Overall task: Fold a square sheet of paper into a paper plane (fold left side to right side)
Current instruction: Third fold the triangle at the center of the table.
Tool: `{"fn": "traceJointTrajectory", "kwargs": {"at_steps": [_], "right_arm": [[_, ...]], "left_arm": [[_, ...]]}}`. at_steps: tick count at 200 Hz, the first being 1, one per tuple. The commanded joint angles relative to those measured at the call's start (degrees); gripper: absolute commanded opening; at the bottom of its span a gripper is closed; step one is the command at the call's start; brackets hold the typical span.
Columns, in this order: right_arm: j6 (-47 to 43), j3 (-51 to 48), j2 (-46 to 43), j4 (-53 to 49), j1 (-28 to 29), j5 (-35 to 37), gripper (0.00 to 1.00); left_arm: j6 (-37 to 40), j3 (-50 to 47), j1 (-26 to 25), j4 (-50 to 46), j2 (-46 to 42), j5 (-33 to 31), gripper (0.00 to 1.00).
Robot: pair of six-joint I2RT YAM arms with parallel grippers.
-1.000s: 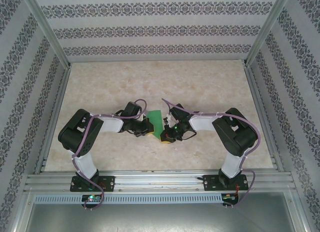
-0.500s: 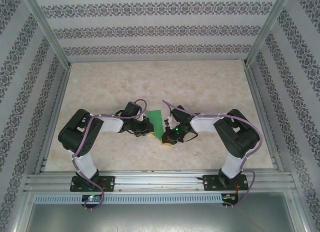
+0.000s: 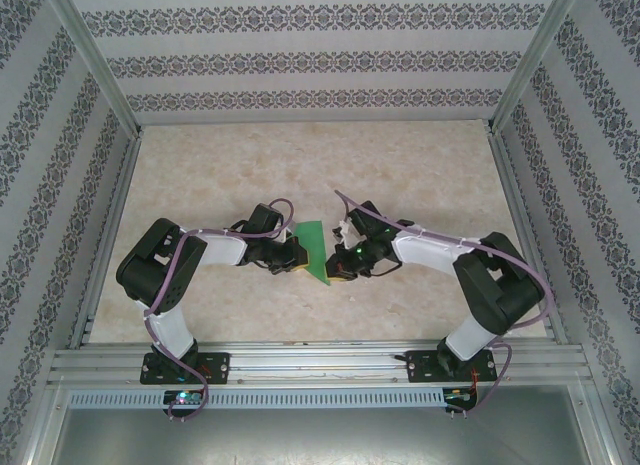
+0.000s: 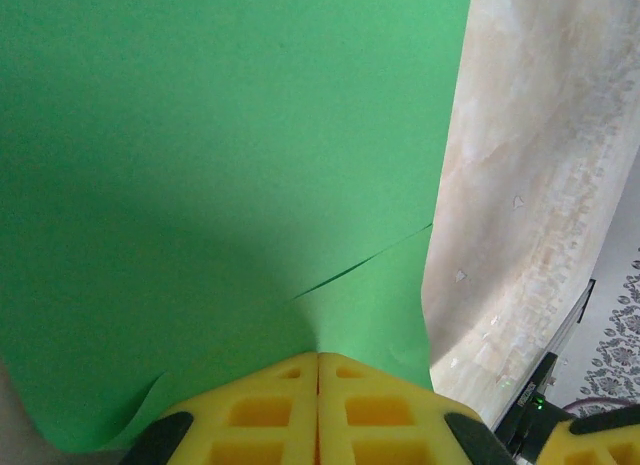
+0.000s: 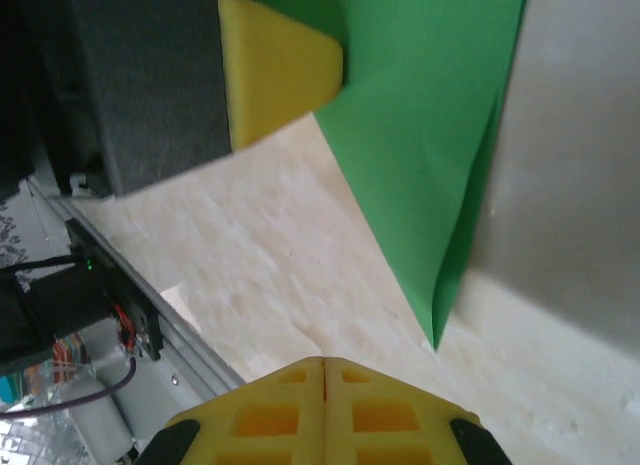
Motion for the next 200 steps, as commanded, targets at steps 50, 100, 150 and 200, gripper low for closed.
{"fn": "traceJointTrajectory", "kwargs": {"at_steps": [50, 100, 150, 200], "right_arm": [[1.68, 4.49, 8.84, 3.06, 2.43, 4.23, 0.00], [1.77, 3.32, 10.47, -1.02, 2.44, 7.10, 0.00], [1.68, 1.48, 11.23, -3.89, 2.77, 10.67, 0.00], [2.38, 0.75, 10.65, -4.49, 3.25, 14.86, 0.00]], "left_arm": [[0.20, -0.84, 0.37, -5.68, 2.99, -5.52, 0.09], [-0.43, -0.56, 0.31, -4.10, 1.80, -4.39, 0.09], [-1.70, -1.94, 0.17, 2.29, -3.29, -1.97, 0.10], [-6.81, -7.60, -1.98, 11.12, -8.21, -1.72, 0.08]]}}
